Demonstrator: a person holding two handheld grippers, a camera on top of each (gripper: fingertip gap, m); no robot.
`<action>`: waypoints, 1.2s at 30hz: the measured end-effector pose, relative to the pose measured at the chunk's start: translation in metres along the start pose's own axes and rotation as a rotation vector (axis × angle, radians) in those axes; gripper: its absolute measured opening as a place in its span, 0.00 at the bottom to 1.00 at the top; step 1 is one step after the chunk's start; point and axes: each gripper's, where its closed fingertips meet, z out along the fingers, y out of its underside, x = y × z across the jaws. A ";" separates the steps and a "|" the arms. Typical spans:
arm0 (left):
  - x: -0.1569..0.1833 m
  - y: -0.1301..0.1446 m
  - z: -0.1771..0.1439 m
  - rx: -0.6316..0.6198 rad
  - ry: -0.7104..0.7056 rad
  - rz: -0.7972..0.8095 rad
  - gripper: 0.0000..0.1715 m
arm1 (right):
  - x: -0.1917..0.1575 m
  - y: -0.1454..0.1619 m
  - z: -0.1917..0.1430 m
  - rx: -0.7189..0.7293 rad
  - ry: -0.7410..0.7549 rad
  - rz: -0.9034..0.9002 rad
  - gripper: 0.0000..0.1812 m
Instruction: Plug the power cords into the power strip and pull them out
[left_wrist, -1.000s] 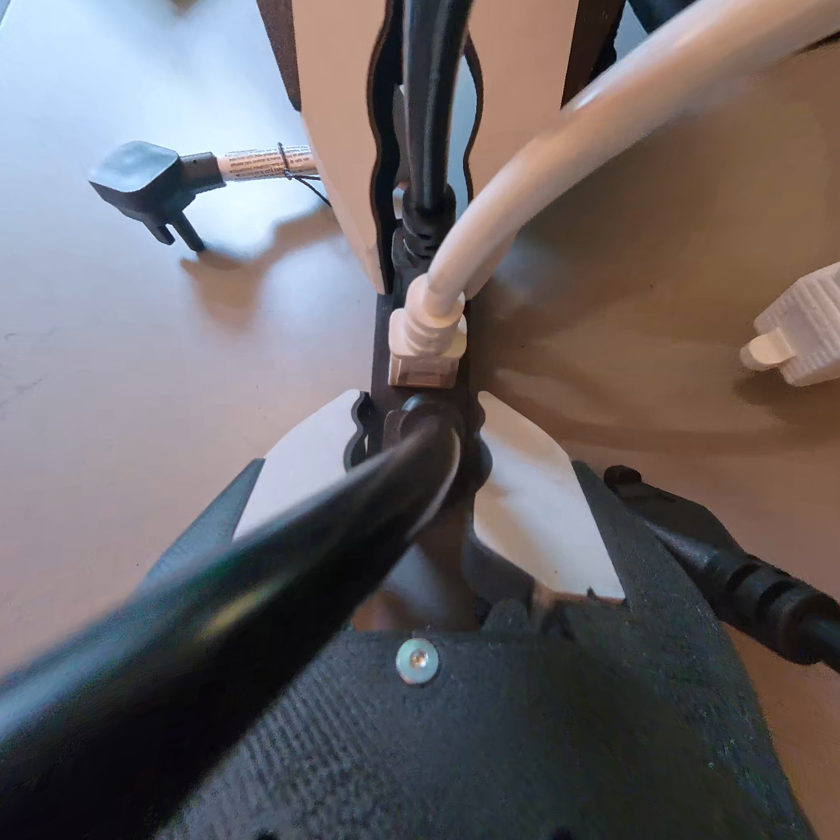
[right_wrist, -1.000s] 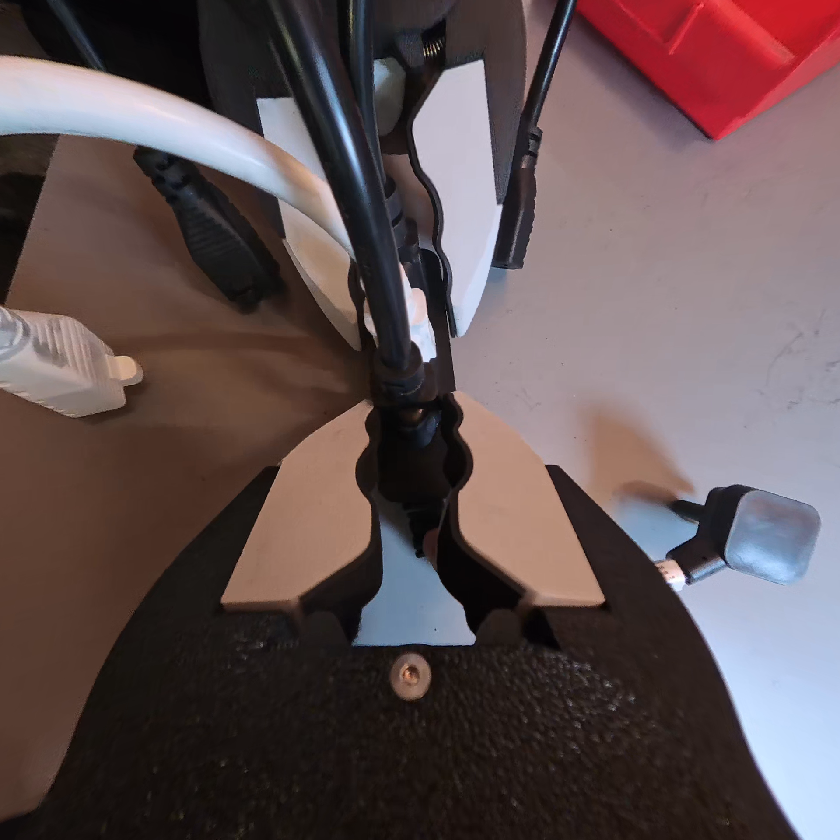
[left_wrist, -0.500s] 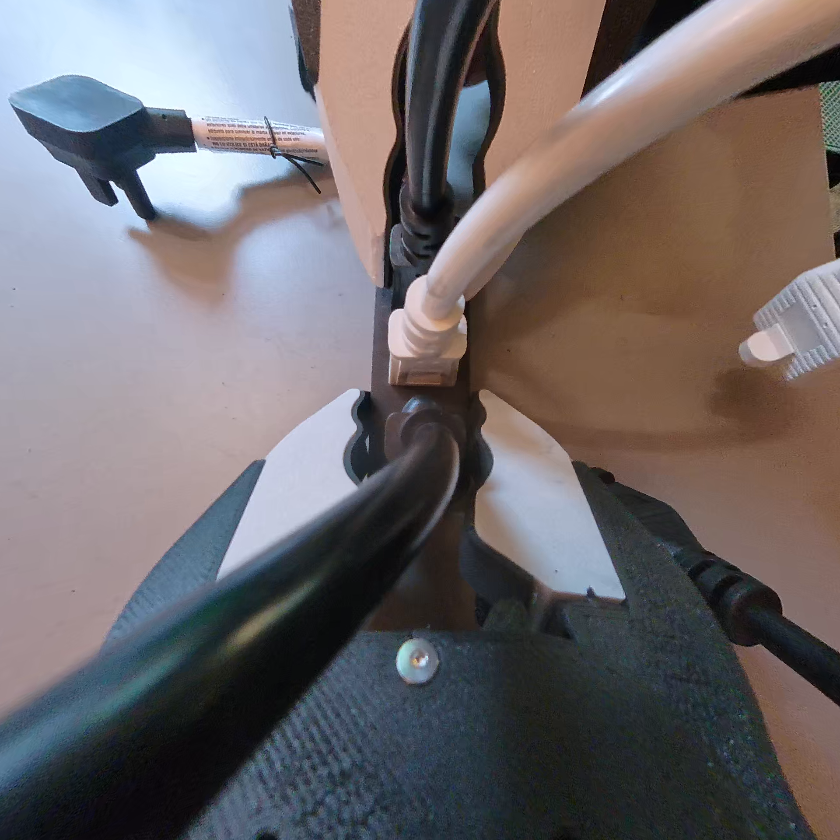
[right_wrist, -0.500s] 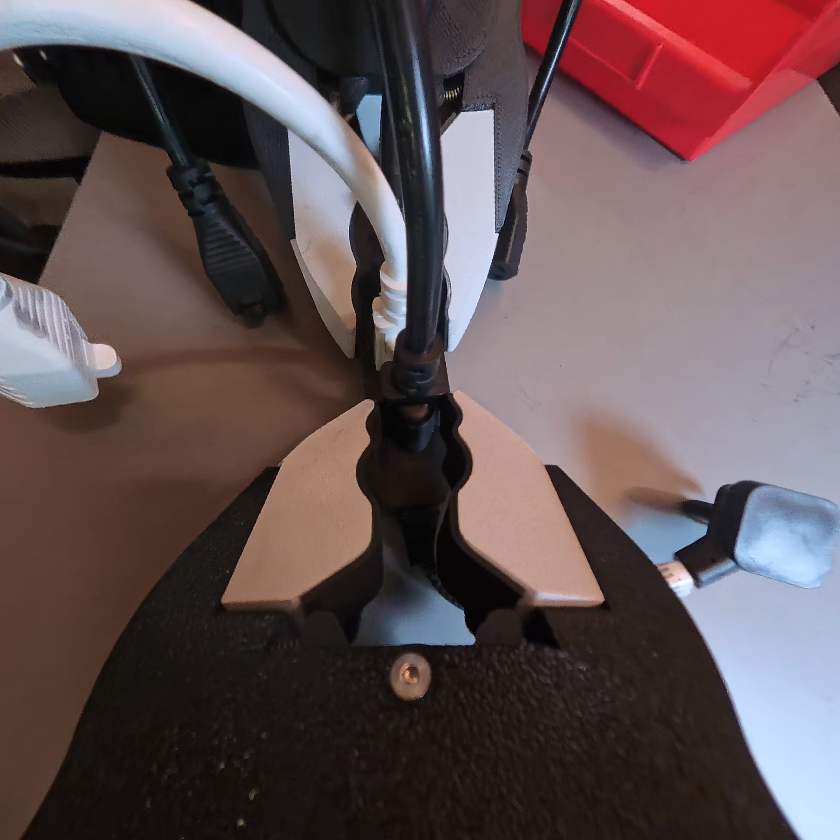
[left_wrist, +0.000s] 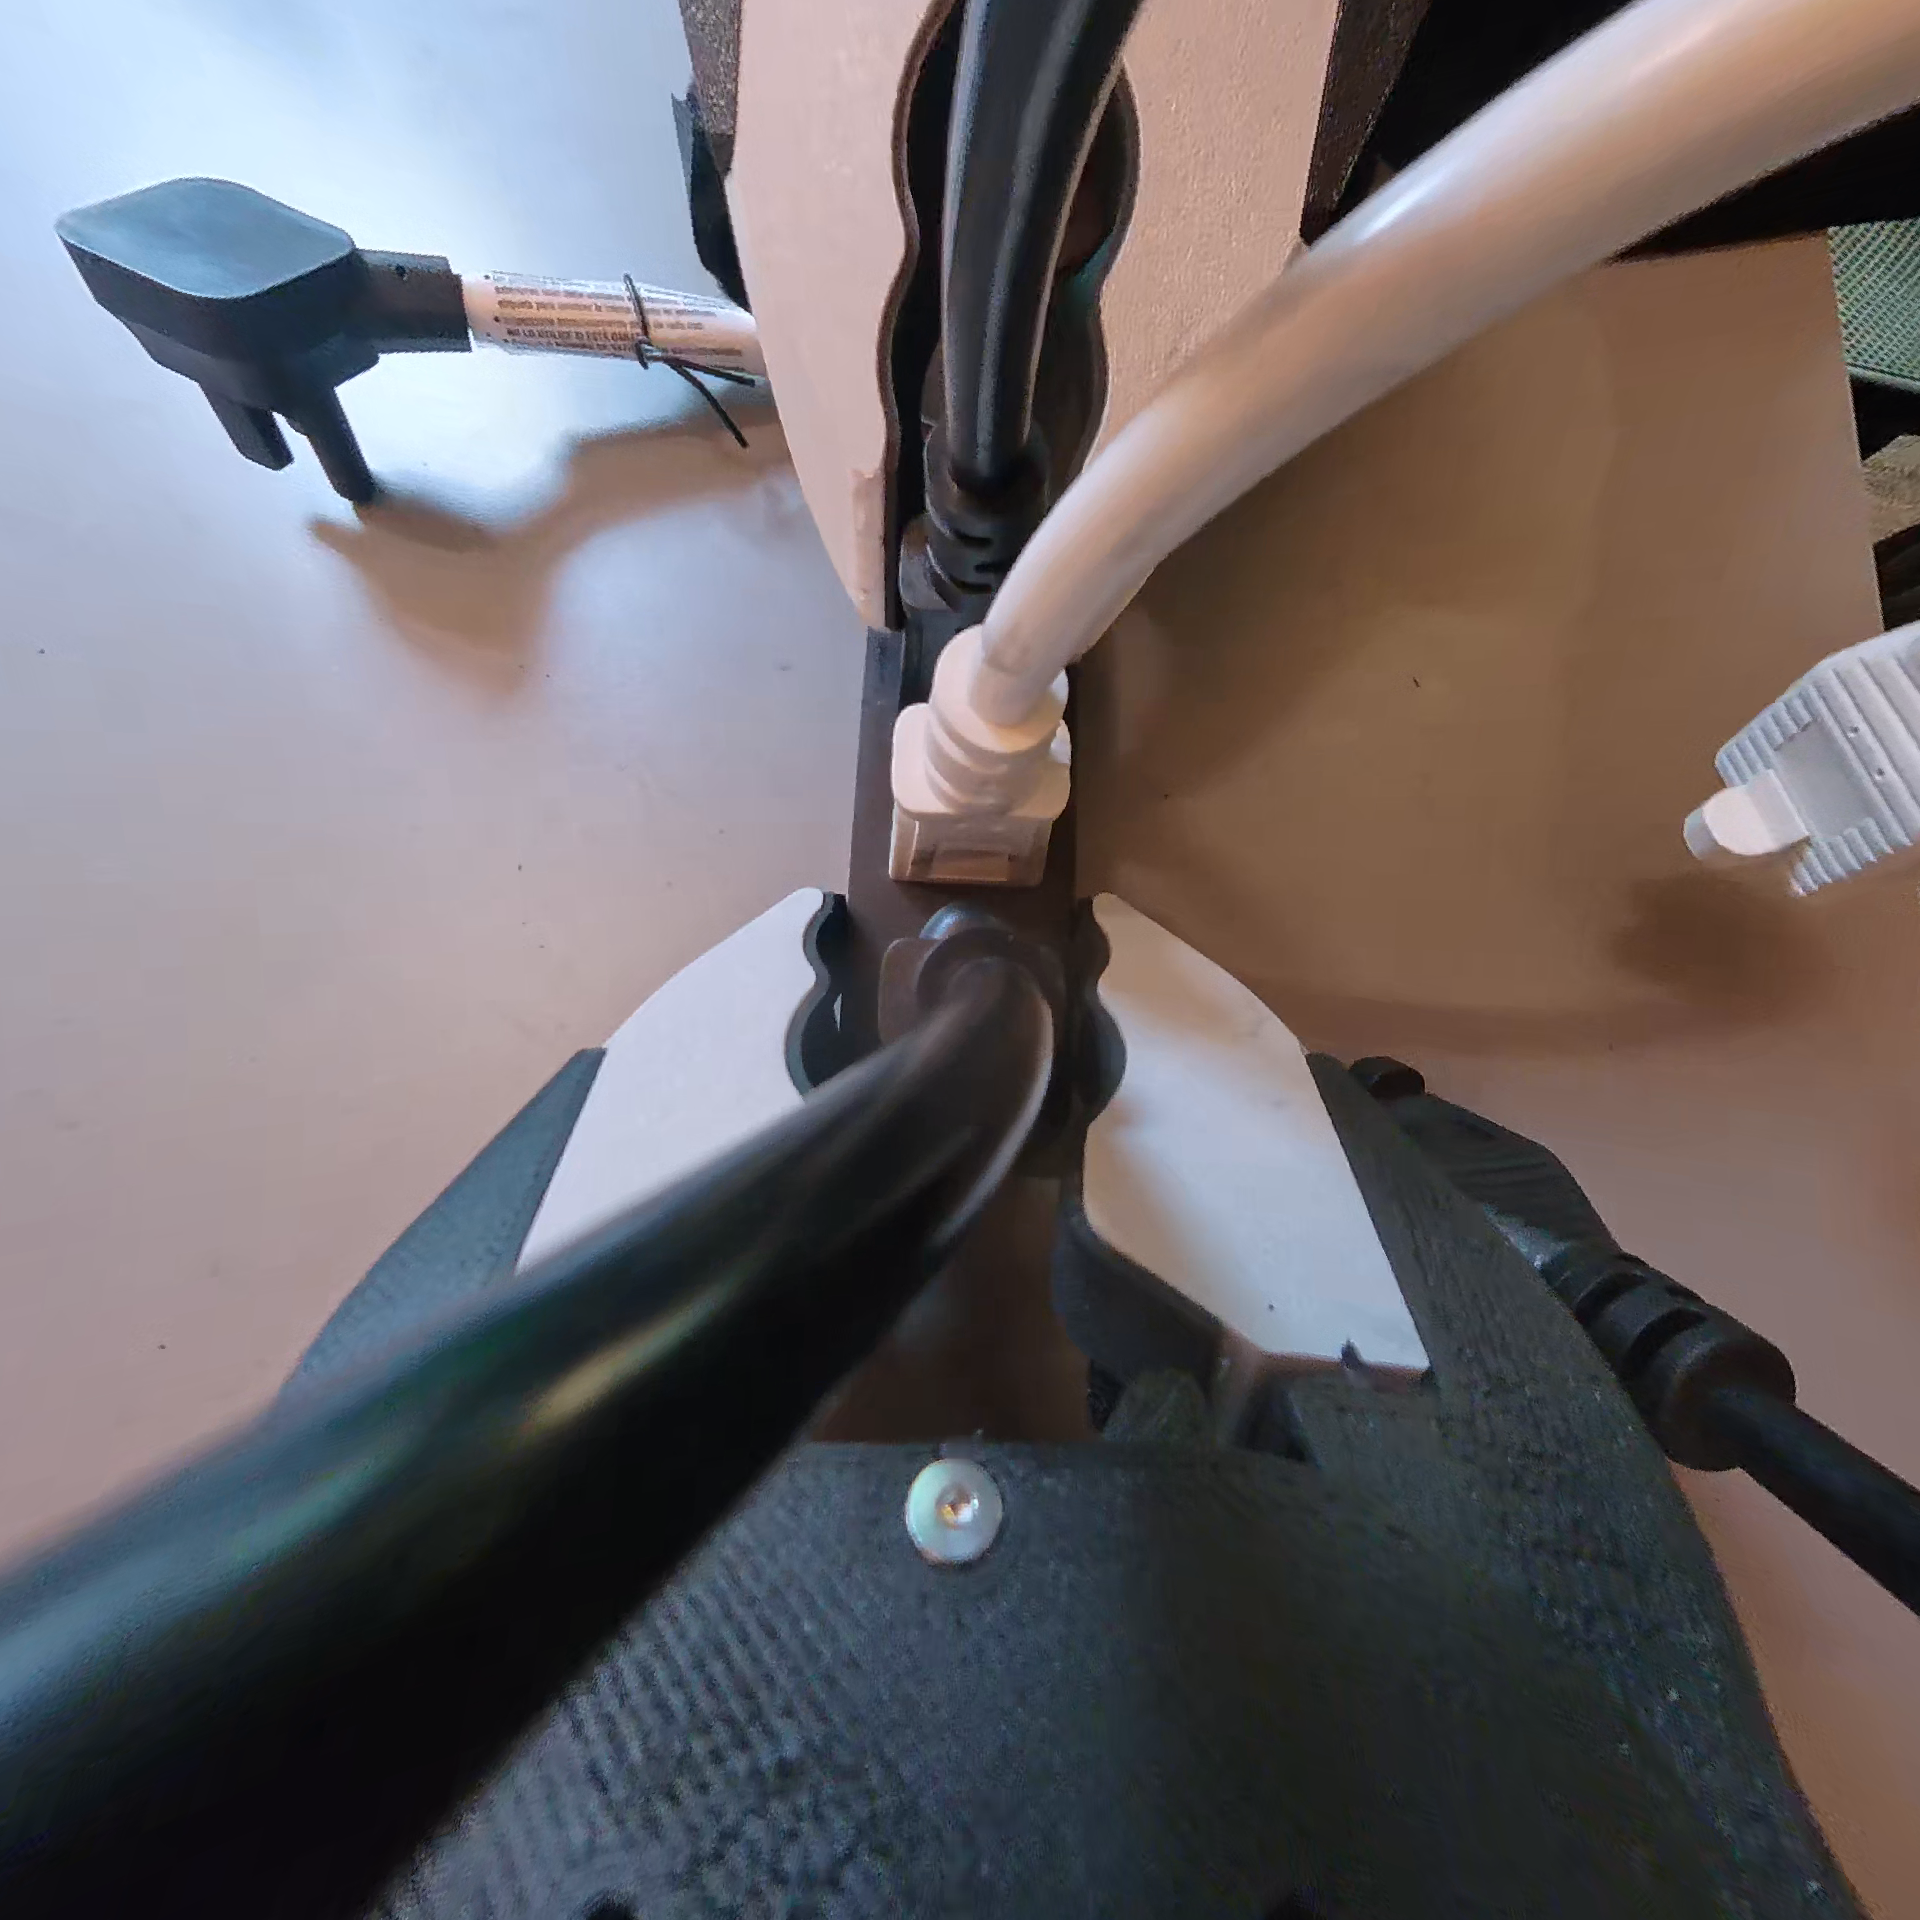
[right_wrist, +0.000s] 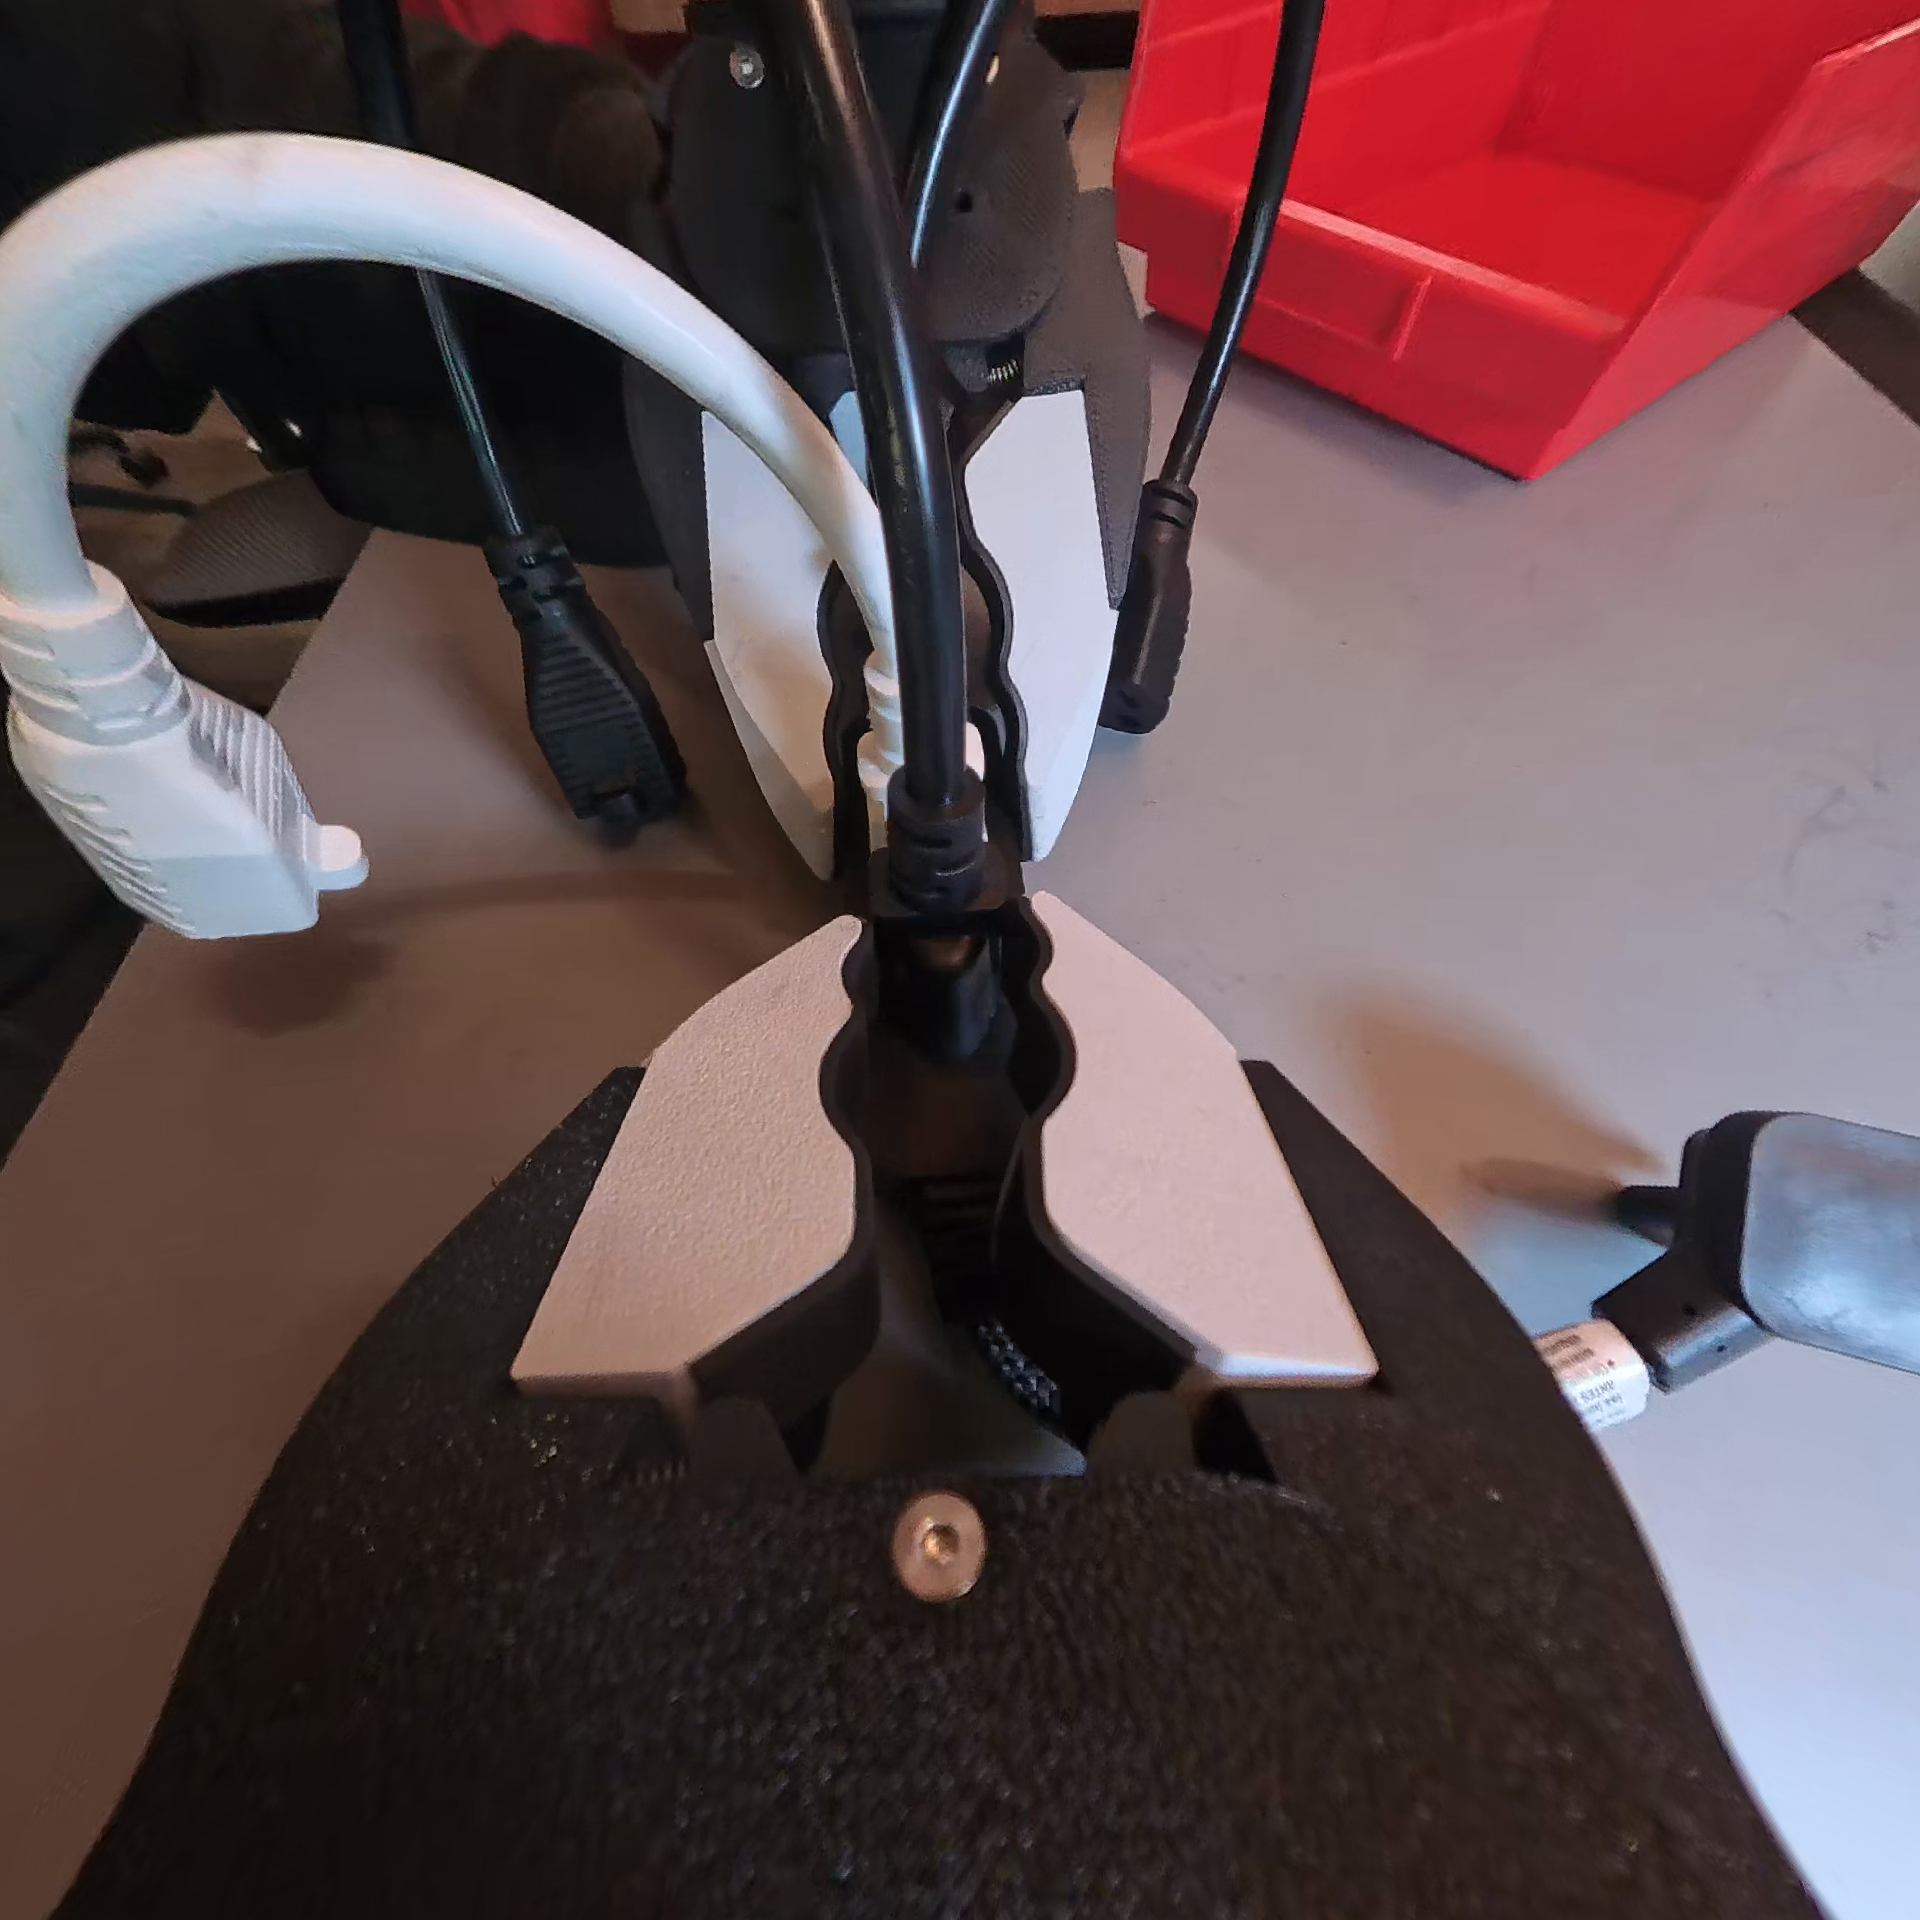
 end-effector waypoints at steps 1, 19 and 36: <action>0.000 0.000 0.000 0.002 -0.005 -0.002 0.25 | 0.000 0.000 0.000 -0.005 0.002 -0.007 0.16; -0.002 -0.005 0.004 -0.022 -0.028 0.020 0.25 | 0.001 0.000 0.002 -0.057 0.037 0.059 0.15; 0.003 -0.004 0.004 -0.033 -0.013 0.042 0.25 | -0.004 -0.001 0.002 -0.060 0.014 0.037 0.15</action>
